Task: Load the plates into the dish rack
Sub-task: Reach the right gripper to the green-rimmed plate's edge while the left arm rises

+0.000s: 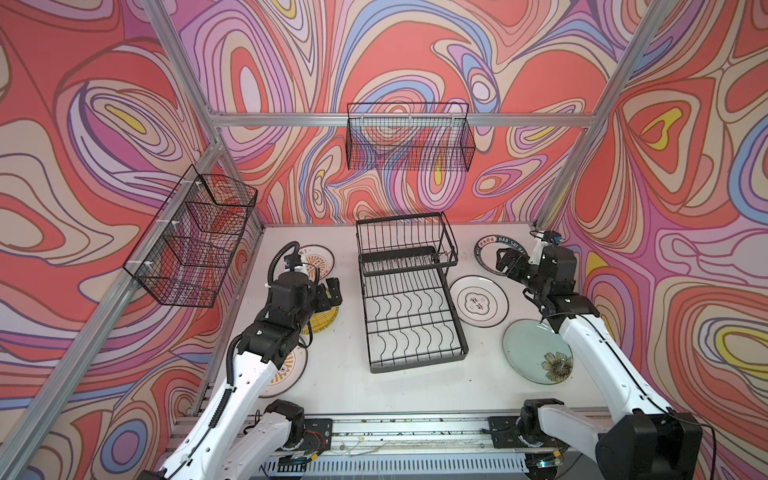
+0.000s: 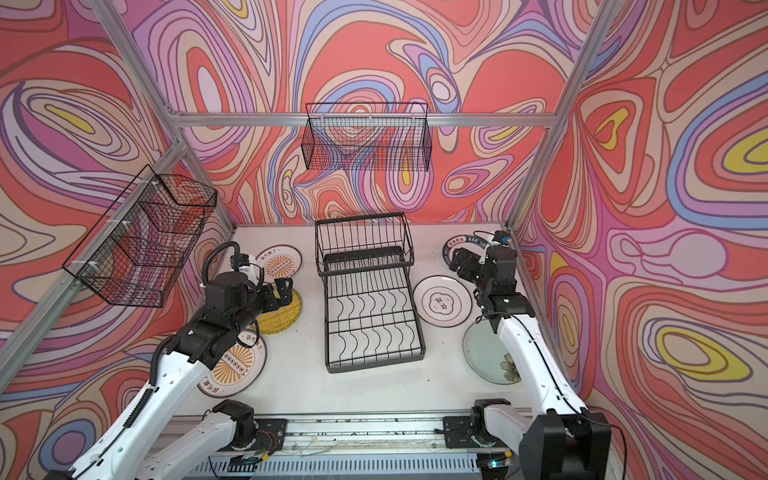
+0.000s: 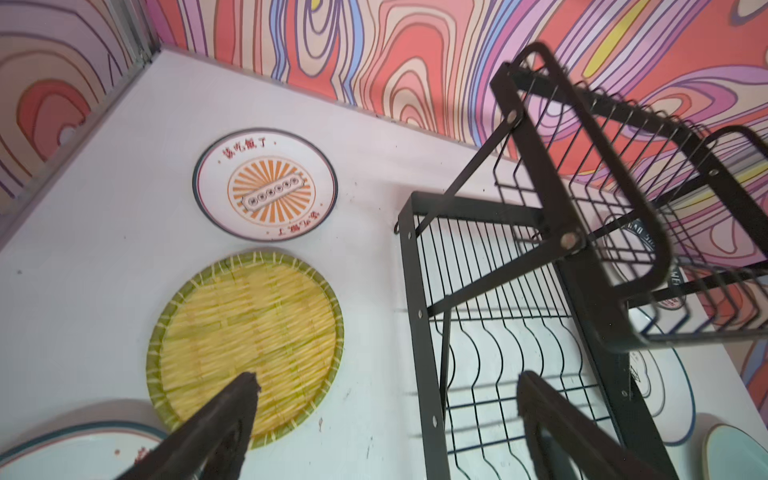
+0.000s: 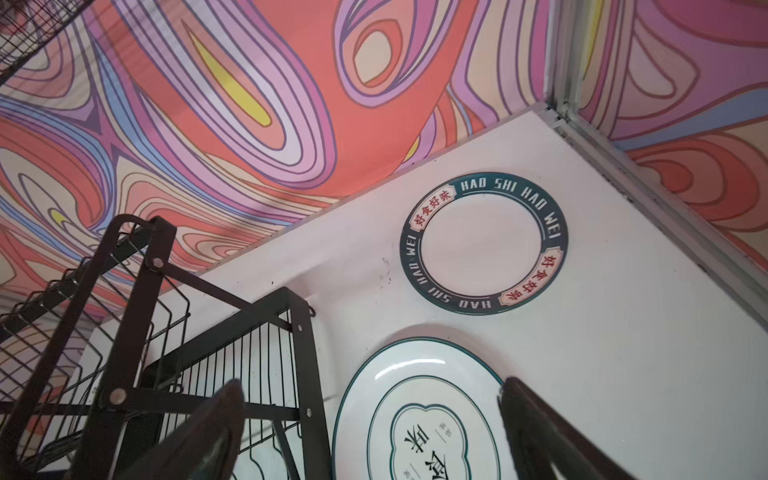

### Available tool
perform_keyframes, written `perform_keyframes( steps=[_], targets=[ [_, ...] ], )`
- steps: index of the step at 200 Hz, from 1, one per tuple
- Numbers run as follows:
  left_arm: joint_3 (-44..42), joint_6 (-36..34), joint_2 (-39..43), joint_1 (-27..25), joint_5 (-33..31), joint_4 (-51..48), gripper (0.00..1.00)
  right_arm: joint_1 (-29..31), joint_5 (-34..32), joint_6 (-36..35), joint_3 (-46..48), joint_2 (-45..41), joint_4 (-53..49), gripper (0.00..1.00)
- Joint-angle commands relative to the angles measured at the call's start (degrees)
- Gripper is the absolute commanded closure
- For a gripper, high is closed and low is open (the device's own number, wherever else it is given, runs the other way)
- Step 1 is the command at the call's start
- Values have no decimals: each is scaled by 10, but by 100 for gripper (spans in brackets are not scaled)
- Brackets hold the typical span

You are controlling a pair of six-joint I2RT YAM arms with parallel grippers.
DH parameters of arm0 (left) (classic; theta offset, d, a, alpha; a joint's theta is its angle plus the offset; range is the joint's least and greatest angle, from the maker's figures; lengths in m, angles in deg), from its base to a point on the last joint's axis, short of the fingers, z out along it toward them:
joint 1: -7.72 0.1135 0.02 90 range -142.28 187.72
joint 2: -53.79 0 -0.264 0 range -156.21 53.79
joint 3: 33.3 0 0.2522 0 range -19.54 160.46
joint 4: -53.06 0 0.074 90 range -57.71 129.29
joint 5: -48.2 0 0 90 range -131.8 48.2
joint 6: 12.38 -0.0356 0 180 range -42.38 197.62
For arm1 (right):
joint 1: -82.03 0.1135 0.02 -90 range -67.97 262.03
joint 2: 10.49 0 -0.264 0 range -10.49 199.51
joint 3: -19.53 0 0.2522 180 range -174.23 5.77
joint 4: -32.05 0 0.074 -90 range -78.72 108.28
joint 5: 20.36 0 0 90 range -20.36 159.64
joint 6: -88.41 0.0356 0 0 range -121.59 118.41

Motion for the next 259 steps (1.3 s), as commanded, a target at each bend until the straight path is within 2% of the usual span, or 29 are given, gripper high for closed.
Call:
perform_keyframes(
  steps=[1, 32, 58, 77, 124, 156, 213, 259],
  targets=[
    [-5, 33, 29, -3, -8, -67, 0, -21, 59, 1, -24, 40, -47, 2],
    [-15, 40, 75, -2, -29, -74, 0, -107, 169, 53, -15, 100, 12, 3],
    [-55, 84, 129, -2, -71, -53, 0, -149, 200, 68, -16, 144, 43, 3],
    [-67, 86, 150, -2, -66, -39, 0, -173, 223, 75, -23, 179, 51, 2],
    [-1, 79, 84, -2, -55, -100, 0, -199, 230, 82, -29, 236, 61, 2],
    [8, 69, 54, -1, -14, -105, 0, -204, 219, 89, -39, 275, 65, 2],
    [-4, 93, 42, -2, -10, -98, 0, -212, 205, 119, -59, 345, 88, 10],
    [-19, 92, 62, -2, -19, -86, 0, -226, 218, 125, -94, 406, 87, 21]
  ],
)
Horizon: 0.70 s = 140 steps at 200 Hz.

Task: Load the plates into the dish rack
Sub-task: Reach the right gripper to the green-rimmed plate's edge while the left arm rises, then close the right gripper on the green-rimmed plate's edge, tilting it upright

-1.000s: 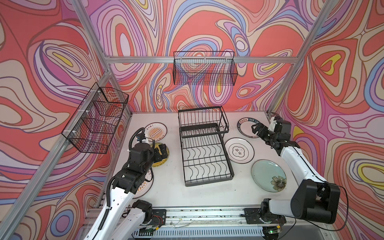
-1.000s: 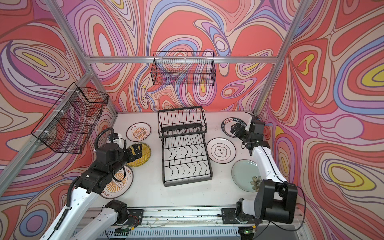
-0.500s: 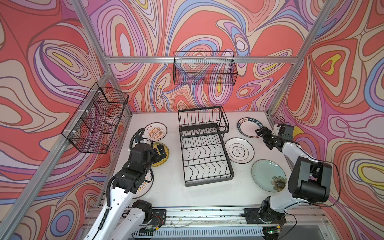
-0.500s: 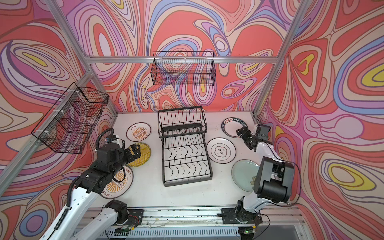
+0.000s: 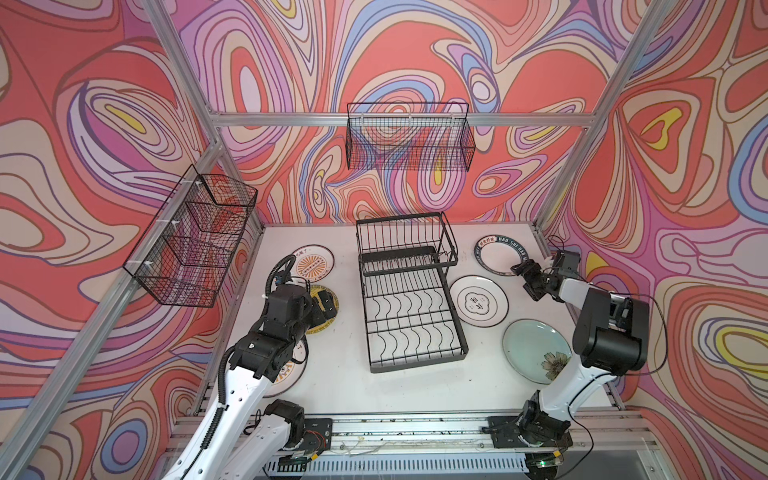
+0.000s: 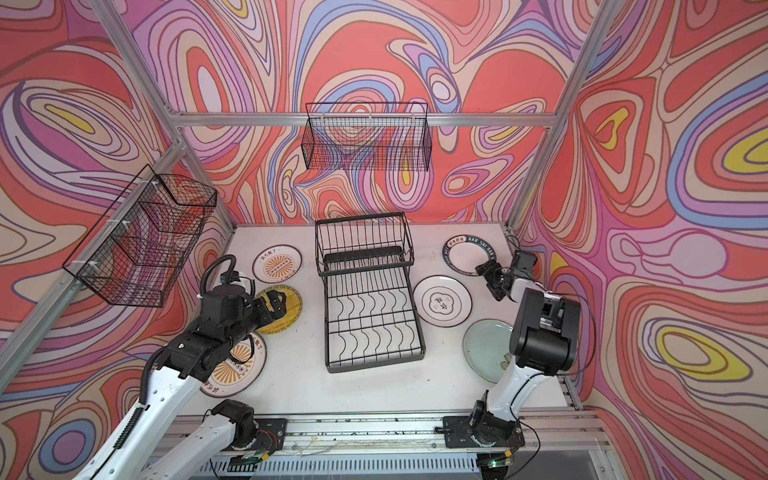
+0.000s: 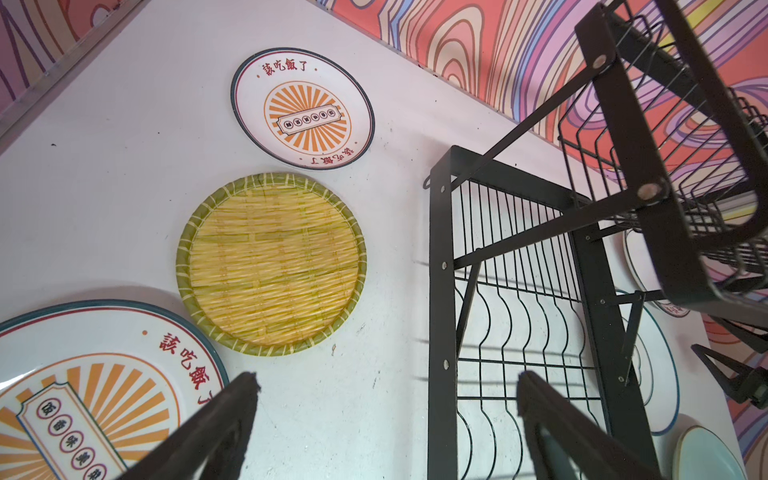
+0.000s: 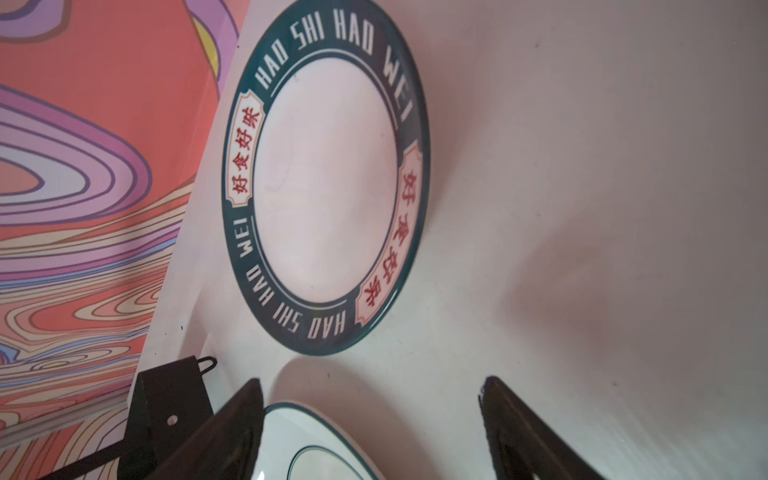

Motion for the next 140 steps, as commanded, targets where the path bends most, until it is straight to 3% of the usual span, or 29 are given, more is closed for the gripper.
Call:
perform_keyframes(
  steps=[1, 38, 79, 140],
  targets=[
    [-6, 4, 12, -2, -5, 1, 0, -7, 5, 8, -27, 25, 9, 21],
    [-4, 8, 2, -2, 7, 0, 0, -8, 11, 14, -58, 62, 12, 27],
    [-8, 36, 4, -2, 67, 33, 3, -9, 19, 25, -80, 94, 24, 36],
    [-27, 55, 15, -2, 77, 70, 5, -9, 12, 35, -89, 124, 43, 47]
  ],
)
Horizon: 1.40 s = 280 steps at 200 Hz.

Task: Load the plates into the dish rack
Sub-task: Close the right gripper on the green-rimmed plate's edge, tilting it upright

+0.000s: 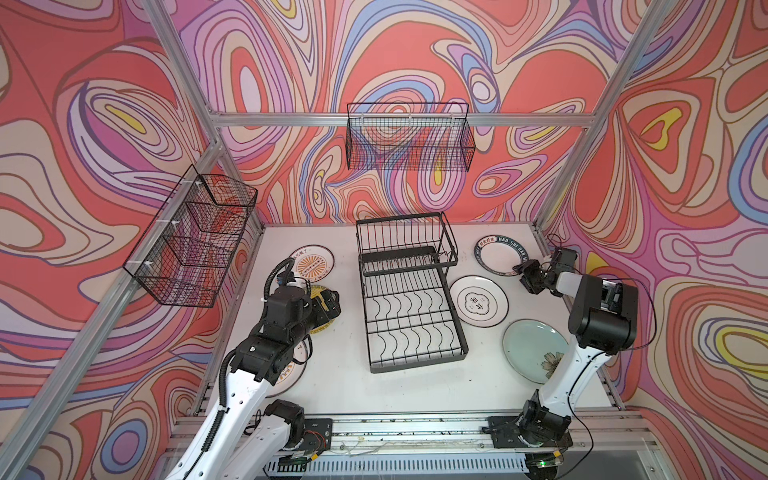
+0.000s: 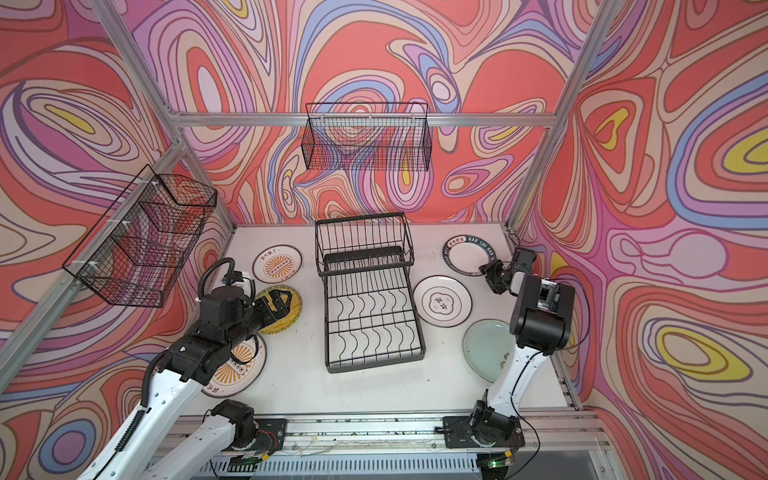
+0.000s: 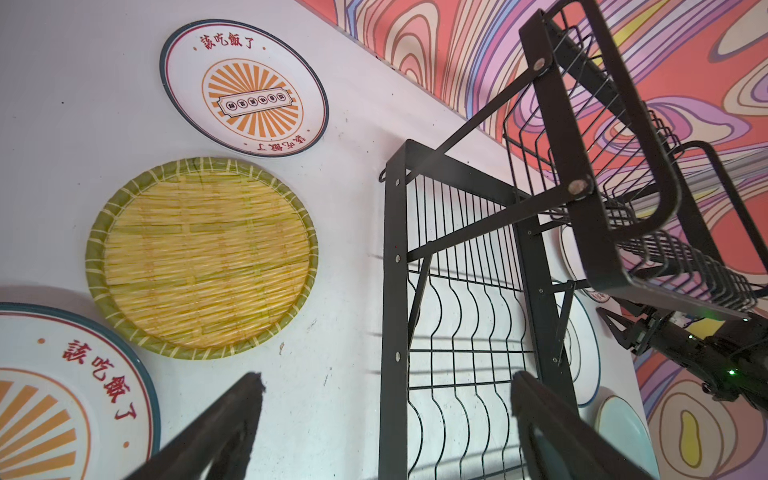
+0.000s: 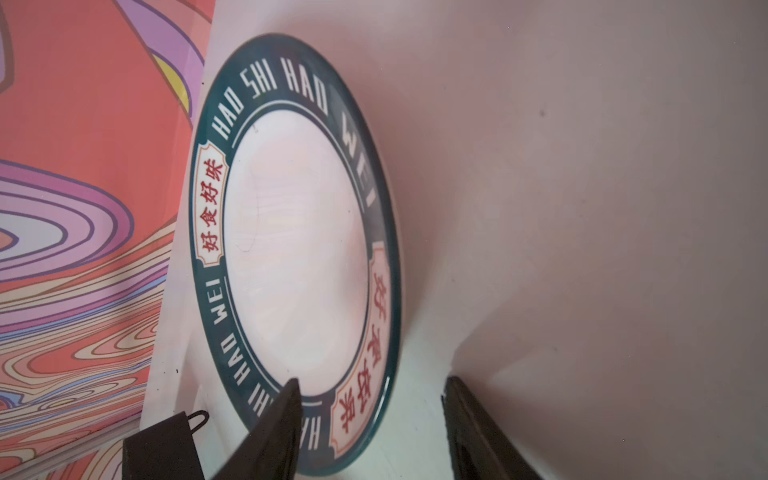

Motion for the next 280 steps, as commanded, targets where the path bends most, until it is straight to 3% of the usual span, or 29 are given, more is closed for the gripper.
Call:
perform_keyframes(
  steps=[1, 172, 280],
  targets=[
    [-5, 16, 6, -2, 9, 19, 5, -2, -4, 5, -12, 17, 17, 47],
    [-33, 36, 9, -2, 31, 63, 11, -2, -2, 20, -22, 56, 46, 72],
    [-51, 38, 9, -2, 18, 76, 16, -2, 11, 31, -6, 55, 68, 82]
  ],
)
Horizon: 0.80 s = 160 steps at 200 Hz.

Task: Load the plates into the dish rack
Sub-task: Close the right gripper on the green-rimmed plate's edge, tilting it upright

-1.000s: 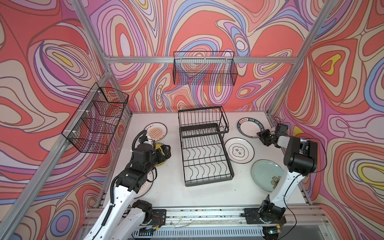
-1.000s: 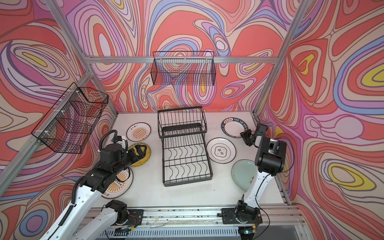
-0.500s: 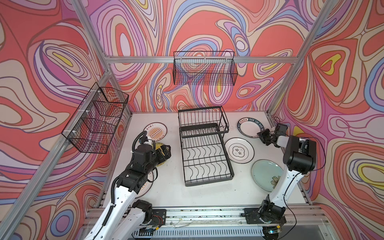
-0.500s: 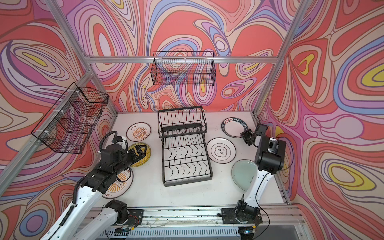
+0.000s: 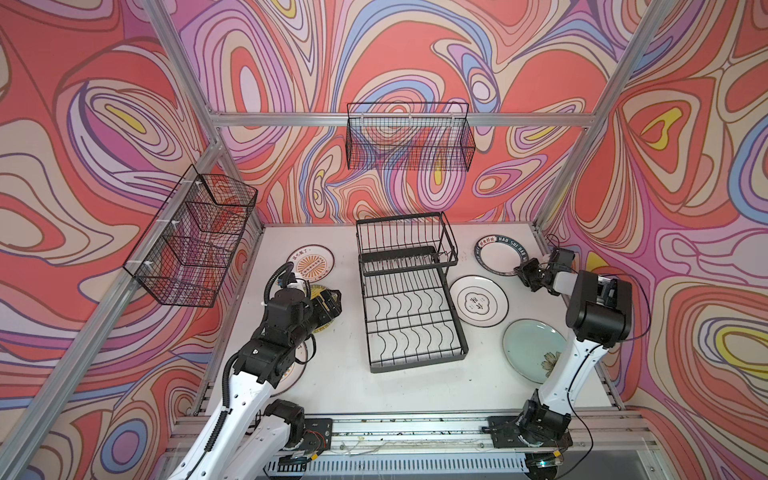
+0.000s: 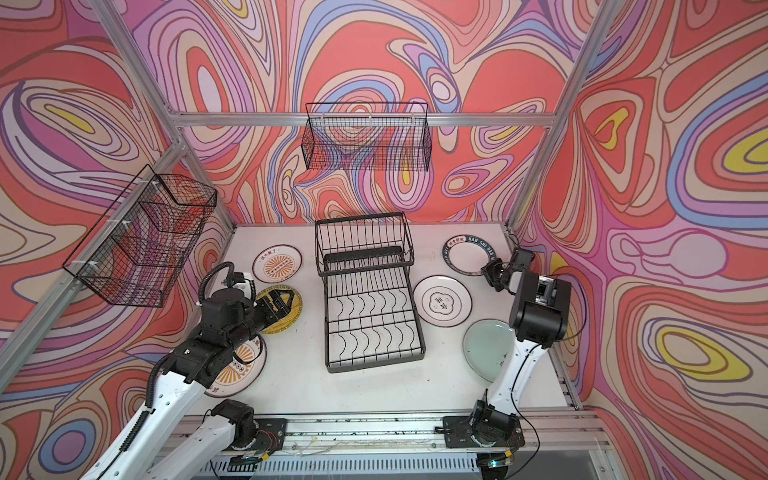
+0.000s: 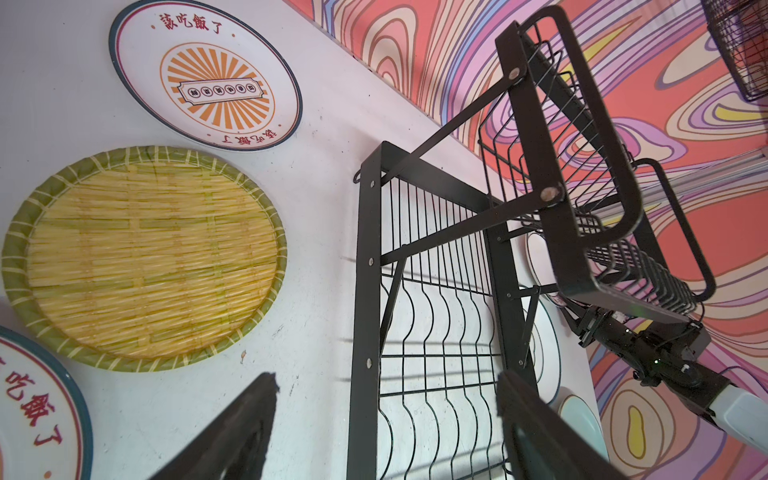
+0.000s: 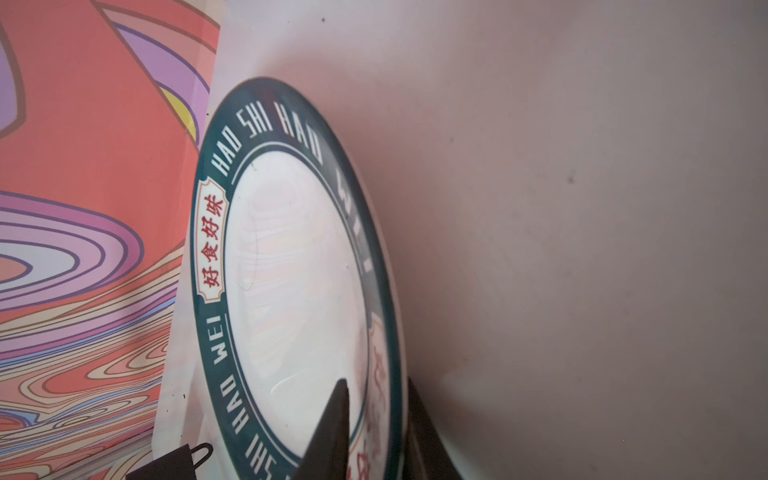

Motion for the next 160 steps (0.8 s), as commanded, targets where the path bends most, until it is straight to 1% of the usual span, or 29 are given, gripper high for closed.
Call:
perform_keyframes(
  steps=[1, 23, 41, 68, 103, 160],
  targets=[
    [-16, 4, 1, -2, -9, 17, 16, -2, 6, 6, 12, 12, 13, 82],
    [-19, 4, -5, -2, -7, 19, 17, -2, 9, 8, 12, 13, 16, 86],
    [-18, 2, -10, -2, -7, 18, 17, -2, 9, 8, 11, 13, 16, 86],
    [-17, 2, -16, -2, -5, 20, 17, -2, 7, 7, 11, 10, 14, 90],
    [-25, 9, -25, -2, -30, 21, 18, -3, 8, 4, 7, 4, 7, 91],
    [-13, 4, -49, -3, -18, 17, 18, -6, 25, -2, 1, -29, -6, 96]
  ],
)
